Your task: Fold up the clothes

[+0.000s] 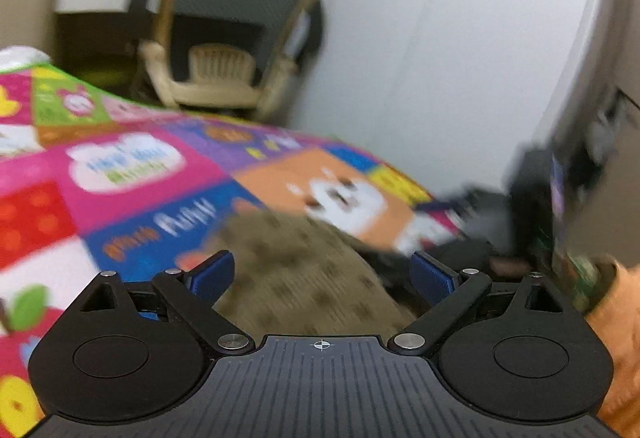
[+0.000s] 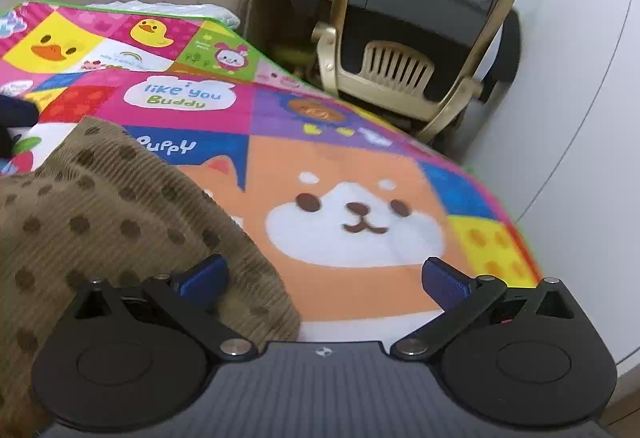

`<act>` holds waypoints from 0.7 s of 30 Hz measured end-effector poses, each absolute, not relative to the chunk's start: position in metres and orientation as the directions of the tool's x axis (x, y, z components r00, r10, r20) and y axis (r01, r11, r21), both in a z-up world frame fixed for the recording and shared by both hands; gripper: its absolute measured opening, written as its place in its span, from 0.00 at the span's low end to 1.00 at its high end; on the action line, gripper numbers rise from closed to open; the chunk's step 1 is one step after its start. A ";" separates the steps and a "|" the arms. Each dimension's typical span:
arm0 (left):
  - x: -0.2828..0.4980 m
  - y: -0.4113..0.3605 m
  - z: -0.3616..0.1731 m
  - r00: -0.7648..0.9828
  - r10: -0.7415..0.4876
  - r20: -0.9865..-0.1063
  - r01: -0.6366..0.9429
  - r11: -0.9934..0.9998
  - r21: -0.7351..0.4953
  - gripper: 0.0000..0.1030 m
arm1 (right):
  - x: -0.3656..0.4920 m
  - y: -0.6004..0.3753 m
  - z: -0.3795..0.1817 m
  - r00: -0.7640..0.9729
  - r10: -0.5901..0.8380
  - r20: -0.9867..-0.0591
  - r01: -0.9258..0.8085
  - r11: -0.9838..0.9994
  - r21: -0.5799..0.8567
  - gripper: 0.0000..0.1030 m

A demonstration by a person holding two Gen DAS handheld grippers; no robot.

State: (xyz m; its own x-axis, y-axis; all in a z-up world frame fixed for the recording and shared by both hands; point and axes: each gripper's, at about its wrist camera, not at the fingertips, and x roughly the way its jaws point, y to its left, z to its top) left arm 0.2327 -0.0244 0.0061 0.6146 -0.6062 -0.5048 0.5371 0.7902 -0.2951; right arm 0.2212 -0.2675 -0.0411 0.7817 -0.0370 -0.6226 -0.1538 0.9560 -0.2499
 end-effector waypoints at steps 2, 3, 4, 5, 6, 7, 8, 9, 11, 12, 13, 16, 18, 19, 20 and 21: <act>0.247 -0.014 0.002 0.645 -0.559 -0.521 0.465 0.828 -0.313 0.95 | 0.199 -0.261 -0.034 0.792 0.029 -0.610 -0.208 0.952 -0.225 1.00; 0.255 -0.011 -0.004 0.644 -0.542 -0.540 0.432 0.840 -0.327 0.95 | 0.189 -0.257 -0.031 0.795 0.062 -0.603 -0.235 0.948 -0.213 1.00; 0.262 -0.010 -0.011 0.636 -0.524 -0.567 0.406 0.852 -0.332 0.94 | 0.178 -0.254 -0.028 0.797 0.095 -0.596 -0.263 0.944 -0.201 1.00; 0.266 -0.012 -0.020 0.625 -0.503 -0.597 0.389 0.864 -0.320 0.95 | 0.167 -0.250 -0.024 0.799 0.128 -0.588 -0.290 0.938 -0.190 1.00; 0.271 -0.014 -0.028 0.612 -0.486 -0.624 0.376 0.873 -0.311 0.96 | 0.156 -0.247 -0.021 0.799 0.160 -0.580 -0.317 0.932 -0.179 1.00; 0.274 -0.015 -0.034 0.598 -0.493 -0.632 0.374 0.869 -0.323 0.96 | 0.146 -0.243 -0.019 0.797 0.186 -0.574 -0.341 0.924 -0.174 1.00; 0.277 -0.015 -0.040 0.581 -0.509 -0.635 0.370 0.860 -0.351 0.97 | 0.141 -0.234 -0.027 0.790 0.161 -0.592 -0.346 0.913 -0.214 1.00; 0.281 -0.015 -0.044 0.565 -0.522 -0.639 0.355 0.853 -0.383 0.98 | 0.138 -0.226 -0.039 0.793 0.108 -0.600 -0.336 0.899 -0.282 1.00; 0.284 -0.014 -0.045 0.557 -0.526 -0.643 0.340 0.850 -0.402 0.98 | 0.136 -0.224 -0.048 0.795 0.083 -0.601 -0.324 0.895 -0.305 1.00; 0.281 -0.014 -0.044 0.562 -0.521 -0.642 0.344 0.853 -0.392 0.98 | 0.136 -0.225 -0.048 0.794 0.085 -0.602 -0.319 0.901 -0.294 1.00; 0.276 -0.014 -0.040 0.576 -0.507 -0.641 0.348 0.862 -0.369 0.98 | 0.135 -0.227 -0.049 0.793 0.087 -0.603 -0.314 0.907 -0.282 1.00; 0.255 -0.016 -0.026 0.626 -0.452 -0.636 0.362 0.890 -0.276 0.97 | 0.135 -0.232 -0.050 0.790 0.094 -0.606 -0.299 0.922 -0.246 1.00; 0.238 -0.016 -0.016 0.648 -0.429 -0.630 0.376 0.899 -0.225 0.97 | 0.135 -0.235 -0.051 0.788 0.098 -0.608 -0.288 0.932 -0.222 1.00; 0.231 -0.014 -0.014 0.651 -0.425 -0.629 0.383 0.899 -0.211 0.97 | 0.134 -0.236 -0.051 0.787 0.101 -0.609 -0.283 0.936 -0.210 1.00; 0.225 -0.013 -0.013 0.648 -0.425 -0.632 0.390 0.898 -0.204 0.97 | 0.134 -0.238 -0.052 0.786 0.103 -0.610 -0.277 0.940 -0.198 1.00; 0.219 -0.012 -0.012 0.646 -0.425 -0.634 0.397 0.897 -0.197 0.97 | 0.134 -0.239 -0.052 0.785 0.105 -0.611 -0.272 0.944 -0.186 1.00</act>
State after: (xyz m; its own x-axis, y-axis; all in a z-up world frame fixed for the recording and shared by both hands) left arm 0.2187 -0.0118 -0.0119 0.6458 -0.4250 -0.6343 0.3970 0.8965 -0.1966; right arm 0.1340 -0.2391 -0.0521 0.7845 0.1055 -0.6110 -0.2717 0.9443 -0.1859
